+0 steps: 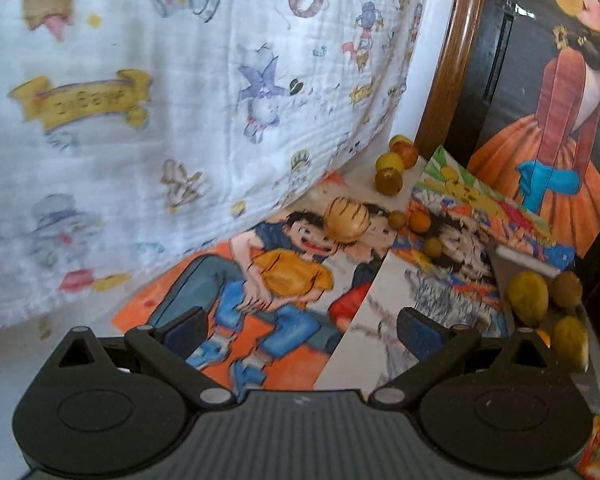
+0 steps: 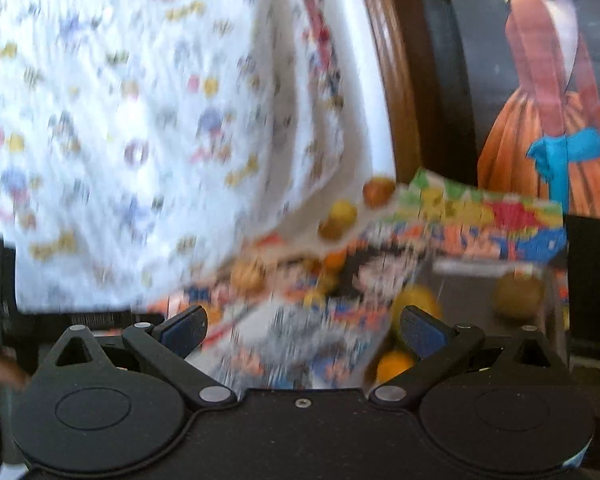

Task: Organize fruits
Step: 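Withdraw both tools from the tray toward the remaining fruits, then grasp the striped yellow fruit with the left tool while the right tool grasps a small brown fruit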

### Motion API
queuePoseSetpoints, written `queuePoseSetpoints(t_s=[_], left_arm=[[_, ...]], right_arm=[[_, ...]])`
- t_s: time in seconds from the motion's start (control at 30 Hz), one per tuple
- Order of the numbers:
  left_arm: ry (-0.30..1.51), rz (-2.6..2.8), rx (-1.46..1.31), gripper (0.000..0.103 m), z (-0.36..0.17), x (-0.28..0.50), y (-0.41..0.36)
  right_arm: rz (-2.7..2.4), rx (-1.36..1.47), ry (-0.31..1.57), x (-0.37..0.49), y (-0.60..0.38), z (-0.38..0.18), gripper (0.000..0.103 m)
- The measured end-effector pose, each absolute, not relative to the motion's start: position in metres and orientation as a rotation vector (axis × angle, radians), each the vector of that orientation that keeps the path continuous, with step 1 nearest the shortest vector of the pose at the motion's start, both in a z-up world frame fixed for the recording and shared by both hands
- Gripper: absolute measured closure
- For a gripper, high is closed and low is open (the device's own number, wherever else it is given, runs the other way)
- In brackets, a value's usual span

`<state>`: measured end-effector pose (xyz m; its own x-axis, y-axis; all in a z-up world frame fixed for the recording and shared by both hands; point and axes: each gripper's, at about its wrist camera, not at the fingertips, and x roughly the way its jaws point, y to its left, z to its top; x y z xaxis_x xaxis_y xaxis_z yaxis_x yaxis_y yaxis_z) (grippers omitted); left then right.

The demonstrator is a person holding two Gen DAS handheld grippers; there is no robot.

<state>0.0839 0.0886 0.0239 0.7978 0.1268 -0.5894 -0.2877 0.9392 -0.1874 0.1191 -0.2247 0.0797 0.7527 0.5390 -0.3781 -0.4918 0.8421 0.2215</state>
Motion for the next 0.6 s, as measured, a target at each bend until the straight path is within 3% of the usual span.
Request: queuePoseSetpoints(t_s=[0.33,0.6], left_arm=[[0.564,0.191,-0.201,0.0,0.019,0.128,0.076],[0.597,0.176,-0.146,0.0,0.008,0.161,0.072]], right_arm=[[0.538,0.043,0.495,0.18,-0.215,0.074,0.0],[0.64,-0.243,0.502,0.219,-0.192,0.064,0.0]])
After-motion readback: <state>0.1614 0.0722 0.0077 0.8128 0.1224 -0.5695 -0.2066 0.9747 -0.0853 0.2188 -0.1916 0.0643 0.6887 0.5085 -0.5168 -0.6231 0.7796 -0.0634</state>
